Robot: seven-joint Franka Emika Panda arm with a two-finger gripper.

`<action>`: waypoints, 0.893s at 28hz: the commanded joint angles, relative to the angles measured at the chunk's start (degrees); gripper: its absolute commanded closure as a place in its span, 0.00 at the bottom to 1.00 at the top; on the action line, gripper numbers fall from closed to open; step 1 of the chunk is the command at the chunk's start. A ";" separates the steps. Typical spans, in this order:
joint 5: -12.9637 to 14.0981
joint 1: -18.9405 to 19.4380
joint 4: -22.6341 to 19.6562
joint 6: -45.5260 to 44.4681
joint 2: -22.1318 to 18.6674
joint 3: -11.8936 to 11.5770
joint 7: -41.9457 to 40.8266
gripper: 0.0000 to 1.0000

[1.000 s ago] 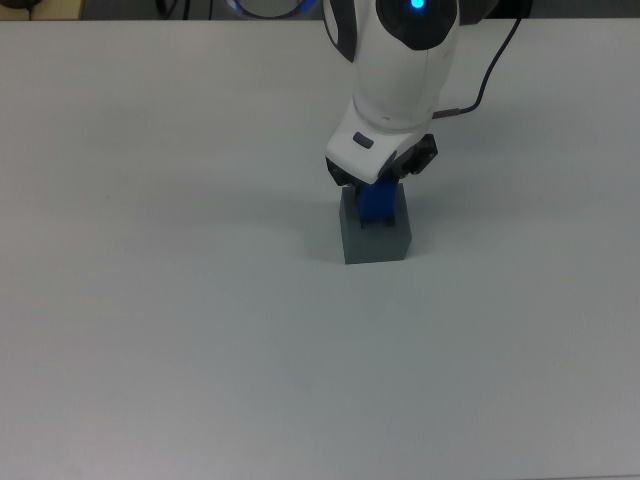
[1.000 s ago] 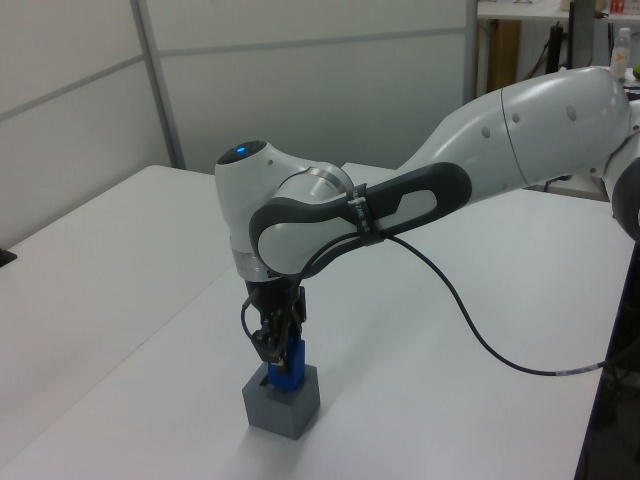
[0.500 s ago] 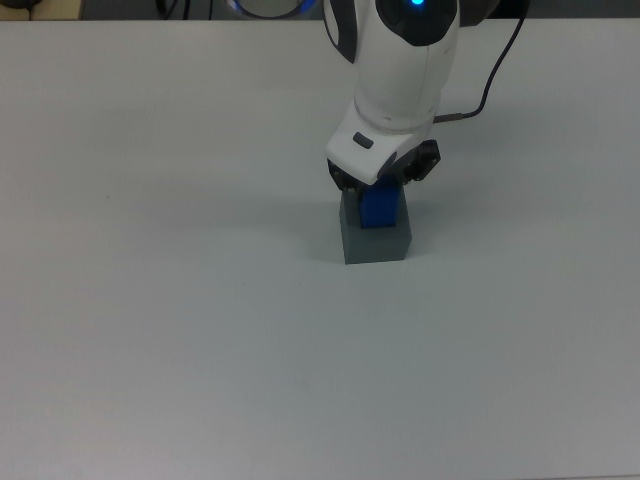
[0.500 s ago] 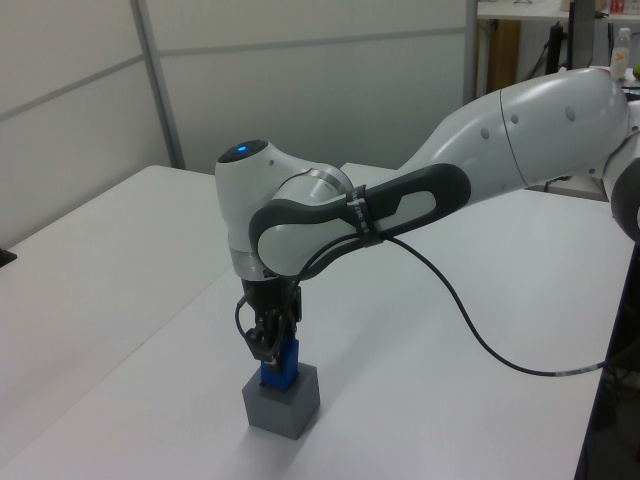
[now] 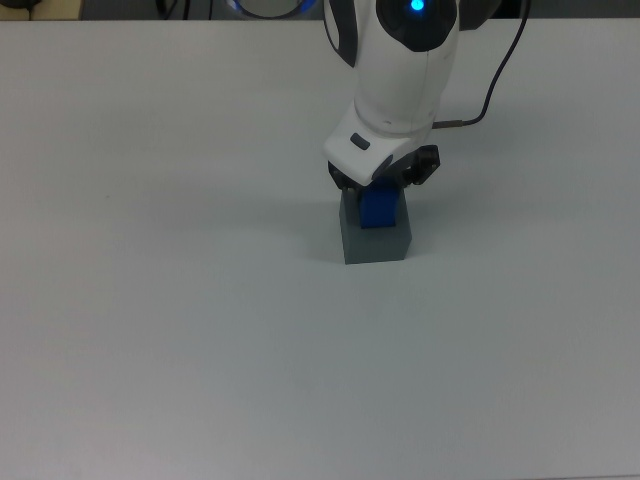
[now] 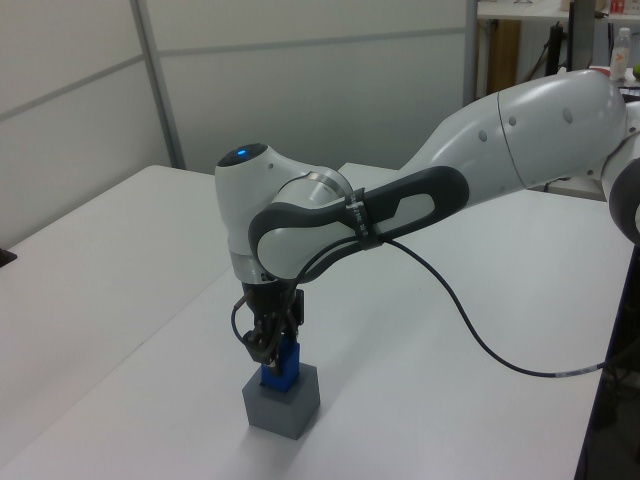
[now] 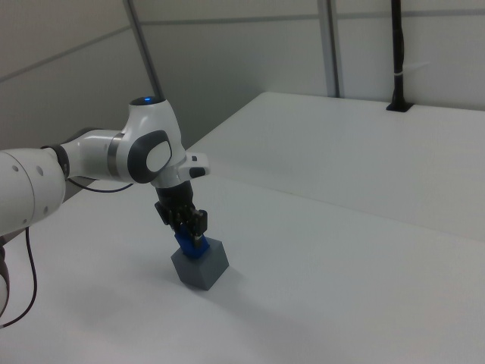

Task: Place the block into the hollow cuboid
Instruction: 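Lower the blue block into the cube's square opening, then open the gripper and raise it away from the block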

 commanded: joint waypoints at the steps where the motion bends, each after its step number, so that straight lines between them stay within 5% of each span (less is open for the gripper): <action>1: 0.18 0.15 -0.98 1.39 -0.01 0.18 2.69 0.70; 3: 0.18 0.15 -0.98 1.30 -0.01 0.18 2.69 0.69; 5: 0.18 0.15 -1.16 1.13 -0.01 0.18 2.69 0.55; 9: 0.00 0.15 -1.07 1.12 -0.01 0.18 2.69 0.00; 16: -0.17 -0.20 -0.37 0.51 -2.64 -0.17 2.69 0.00; 25: -0.70 -5.47 -1.07 -10.90 -14.94 -1.05 2.07 0.00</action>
